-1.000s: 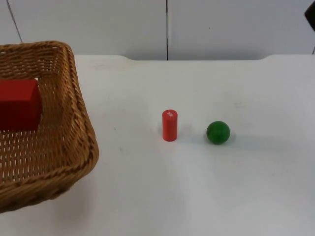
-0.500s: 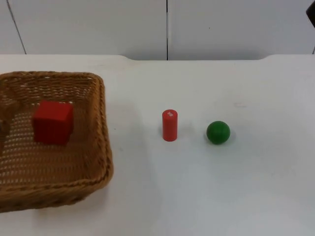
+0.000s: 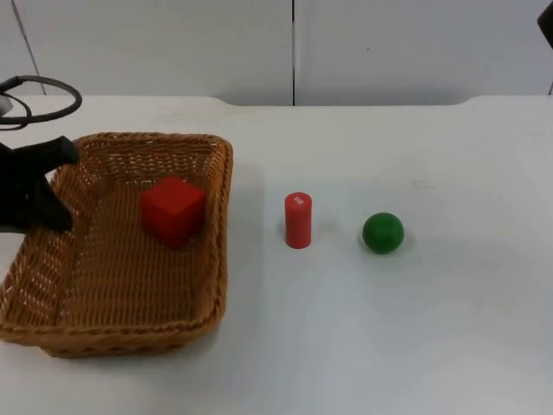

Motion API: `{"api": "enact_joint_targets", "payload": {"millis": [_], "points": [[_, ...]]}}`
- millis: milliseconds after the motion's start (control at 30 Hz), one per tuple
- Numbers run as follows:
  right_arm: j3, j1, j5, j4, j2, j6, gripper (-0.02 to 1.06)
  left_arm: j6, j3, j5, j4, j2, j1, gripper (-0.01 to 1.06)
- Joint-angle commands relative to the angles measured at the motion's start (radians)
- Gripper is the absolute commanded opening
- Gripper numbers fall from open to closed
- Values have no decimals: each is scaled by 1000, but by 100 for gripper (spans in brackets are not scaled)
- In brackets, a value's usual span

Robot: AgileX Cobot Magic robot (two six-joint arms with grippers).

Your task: Pick up the basket with the left hand and place the object to the left of the red cylinder into the basket with the right hand.

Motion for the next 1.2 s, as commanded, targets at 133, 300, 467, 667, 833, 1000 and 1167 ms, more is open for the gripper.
{"api": "enact_joint_targets", "payload": {"millis": [133,300,467,667,833,1000,1167], "points": [[3,-3,-18,-6,-6,1,80,0,-14,-13,90,-29,15,102],[3,-3,-28,-23,-10,-1,80,-2,-14,-26,113,-145,61,105],[3,-3,-46,-28,-17,-1,80,-2,-14,4,118,-335,100,105],[8,-3,-83,-28,-56,30,80,-2,-14,105,165,-610,106,105],[65,-3,-151,-26,-147,49,80,-2,-14,188,153,-792,94,105],[146,-3,-178,-26,-277,52,80,-24,-12,206,163,-923,-5,105],[224,-3,-166,-24,-431,60,80,-64,13,253,184,-1011,-154,105]]}}
